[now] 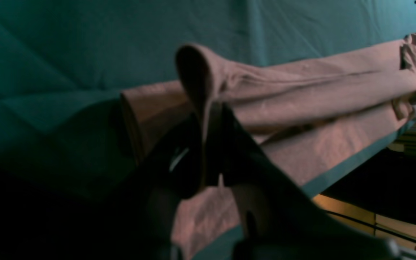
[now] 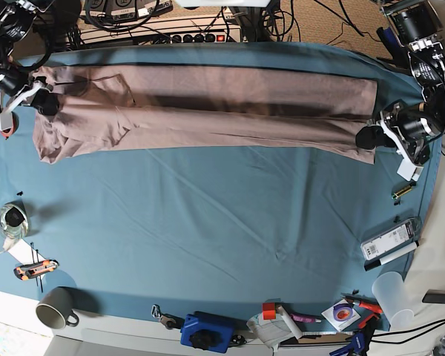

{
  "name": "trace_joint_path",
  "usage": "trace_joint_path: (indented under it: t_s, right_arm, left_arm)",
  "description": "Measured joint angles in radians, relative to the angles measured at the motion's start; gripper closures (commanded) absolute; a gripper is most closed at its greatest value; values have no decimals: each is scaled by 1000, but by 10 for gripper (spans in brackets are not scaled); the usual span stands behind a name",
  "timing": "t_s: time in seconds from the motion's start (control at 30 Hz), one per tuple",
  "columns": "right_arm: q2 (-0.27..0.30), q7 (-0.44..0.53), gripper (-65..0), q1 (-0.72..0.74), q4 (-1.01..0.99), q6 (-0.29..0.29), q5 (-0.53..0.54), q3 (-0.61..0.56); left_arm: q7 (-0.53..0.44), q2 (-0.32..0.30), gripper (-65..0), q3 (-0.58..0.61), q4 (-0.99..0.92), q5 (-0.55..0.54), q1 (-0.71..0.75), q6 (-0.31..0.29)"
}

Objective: Fold the T-shirt properly
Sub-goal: 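Grasp the shirt's side edge with both grippers and fold it over lengthwise, then lower the folded edge and regrip the hem end with the left gripper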

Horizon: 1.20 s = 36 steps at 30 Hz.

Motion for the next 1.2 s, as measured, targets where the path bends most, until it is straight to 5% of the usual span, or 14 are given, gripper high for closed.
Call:
trace_joint_path:
  t_s: [0.53,0.57,0.7,0.77,1.2]
  right_arm:
    - [-45,14,0,-6,0,0,-81,0]
    - [-45,9,-10,-6,0,0,-81,0]
    - [-42,3,-132,-7,0,0,-82,0]
    - [-42,3,-138,-7,0,0,-82,0]
    - [-40,3,-138,-8,0,0,-53,1]
  left_arm:
    - [0,0,0,0,0,1,70,0]
    - [-1,0,-25,0,0,0,69,0]
    - [0,0,-326,0,0,4,68,0]
    - [-3,0,-395,0,0,4,67,0]
    - [-64,0,-399,0,4,212,61,64]
